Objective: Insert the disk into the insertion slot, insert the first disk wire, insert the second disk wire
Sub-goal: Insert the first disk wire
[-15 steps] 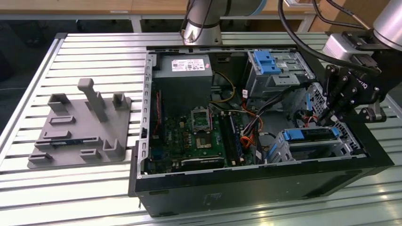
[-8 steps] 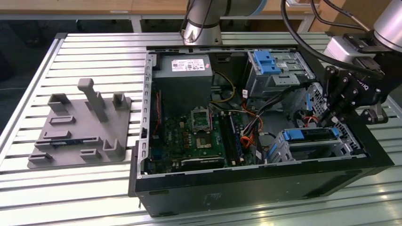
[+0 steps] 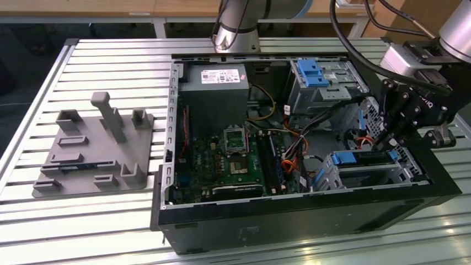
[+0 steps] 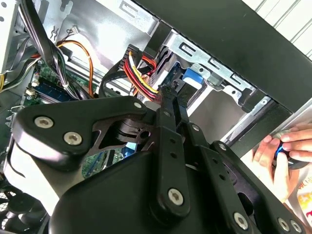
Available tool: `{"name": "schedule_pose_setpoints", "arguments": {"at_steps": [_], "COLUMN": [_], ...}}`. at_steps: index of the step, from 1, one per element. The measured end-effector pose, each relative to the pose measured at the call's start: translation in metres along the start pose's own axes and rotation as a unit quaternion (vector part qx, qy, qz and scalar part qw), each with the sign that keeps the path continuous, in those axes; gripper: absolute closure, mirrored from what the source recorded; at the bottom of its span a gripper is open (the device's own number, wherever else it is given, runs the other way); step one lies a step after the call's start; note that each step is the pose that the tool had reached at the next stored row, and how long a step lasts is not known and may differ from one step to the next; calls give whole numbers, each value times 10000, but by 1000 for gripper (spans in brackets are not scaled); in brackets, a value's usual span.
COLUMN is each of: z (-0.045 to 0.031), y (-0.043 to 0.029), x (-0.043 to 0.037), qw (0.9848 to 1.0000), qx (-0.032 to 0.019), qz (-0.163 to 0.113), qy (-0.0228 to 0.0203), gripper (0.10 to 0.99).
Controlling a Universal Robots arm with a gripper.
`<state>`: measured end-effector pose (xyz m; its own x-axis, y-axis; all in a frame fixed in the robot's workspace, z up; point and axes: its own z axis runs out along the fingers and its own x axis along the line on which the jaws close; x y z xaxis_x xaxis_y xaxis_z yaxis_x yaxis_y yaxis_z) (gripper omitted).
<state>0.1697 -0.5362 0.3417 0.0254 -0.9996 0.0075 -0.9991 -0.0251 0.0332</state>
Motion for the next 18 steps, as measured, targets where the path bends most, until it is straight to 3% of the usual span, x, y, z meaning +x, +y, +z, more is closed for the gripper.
{"name": "schedule_pose_setpoints", "arguments": {"at_steps": [18], "z": [47], "y": [-14], "x": [16], "qw": [9999], "qx": [-1], "qz": [155], "qy": [-5], "gripper": [918]}}
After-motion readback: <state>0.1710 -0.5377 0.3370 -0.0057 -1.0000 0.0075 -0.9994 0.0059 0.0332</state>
